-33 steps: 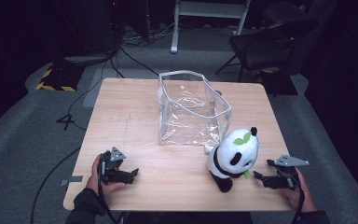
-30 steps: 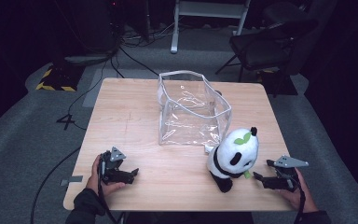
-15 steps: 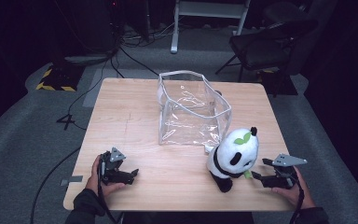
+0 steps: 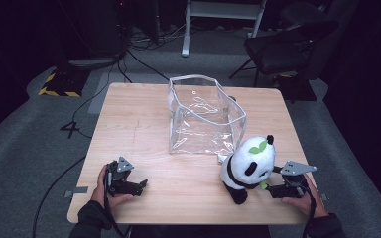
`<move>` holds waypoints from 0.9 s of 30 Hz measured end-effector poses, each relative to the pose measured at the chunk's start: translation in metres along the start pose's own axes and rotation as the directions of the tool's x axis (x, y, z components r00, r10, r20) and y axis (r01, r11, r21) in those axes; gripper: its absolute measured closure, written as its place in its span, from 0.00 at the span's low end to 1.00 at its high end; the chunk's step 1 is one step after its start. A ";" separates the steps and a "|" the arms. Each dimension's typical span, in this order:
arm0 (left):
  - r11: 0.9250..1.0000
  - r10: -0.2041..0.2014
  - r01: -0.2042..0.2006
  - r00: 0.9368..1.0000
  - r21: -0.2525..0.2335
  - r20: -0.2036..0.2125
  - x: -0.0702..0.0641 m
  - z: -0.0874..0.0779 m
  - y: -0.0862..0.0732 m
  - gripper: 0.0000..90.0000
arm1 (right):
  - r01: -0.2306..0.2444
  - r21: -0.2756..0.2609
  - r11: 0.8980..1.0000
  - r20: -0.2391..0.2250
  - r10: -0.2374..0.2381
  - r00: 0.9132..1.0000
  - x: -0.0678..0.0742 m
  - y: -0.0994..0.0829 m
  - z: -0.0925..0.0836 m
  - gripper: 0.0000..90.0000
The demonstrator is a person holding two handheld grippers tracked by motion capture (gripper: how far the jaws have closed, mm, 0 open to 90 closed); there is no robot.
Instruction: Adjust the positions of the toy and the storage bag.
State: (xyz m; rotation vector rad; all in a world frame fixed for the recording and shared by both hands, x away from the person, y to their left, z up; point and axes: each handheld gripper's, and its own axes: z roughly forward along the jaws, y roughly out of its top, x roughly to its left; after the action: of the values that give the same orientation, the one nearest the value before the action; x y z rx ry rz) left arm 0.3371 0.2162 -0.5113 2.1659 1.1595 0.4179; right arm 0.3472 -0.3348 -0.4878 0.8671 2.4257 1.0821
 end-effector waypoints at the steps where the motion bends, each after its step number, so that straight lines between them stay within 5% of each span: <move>1: 1.000 0.002 -0.002 1.000 0.001 -0.002 0.000 0.000 0.000 0.01 | 0.005 -0.003 1.000 -0.009 -0.006 1.000 0.001 0.001 0.001 0.25; 7: 1.000 0.000 0.000 1.000 0.000 -0.001 0.000 0.000 0.000 0.01 | 0.043 -0.026 0.999 -0.010 -0.043 0.999 0.005 0.009 0.004 0.29; 15: 1.000 0.001 -0.001 1.000 0.000 -0.002 0.000 0.000 0.000 0.01 | 0.076 -0.033 0.997 -0.092 -0.078 0.993 0.007 0.014 0.014 0.27; 27: 1.000 -0.014 0.014 1.000 0.002 -0.006 -0.002 0.000 0.000 0.01 | 0.124 -0.023 0.992 -0.110 -0.126 0.986 0.017 0.024 0.030 0.25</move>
State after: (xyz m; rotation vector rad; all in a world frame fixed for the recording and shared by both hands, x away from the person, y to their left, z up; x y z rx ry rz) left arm 0.3362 0.2142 -0.5113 2.1582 1.1787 0.4174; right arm 0.3595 -0.2942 -0.4899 0.6552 2.5204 1.1289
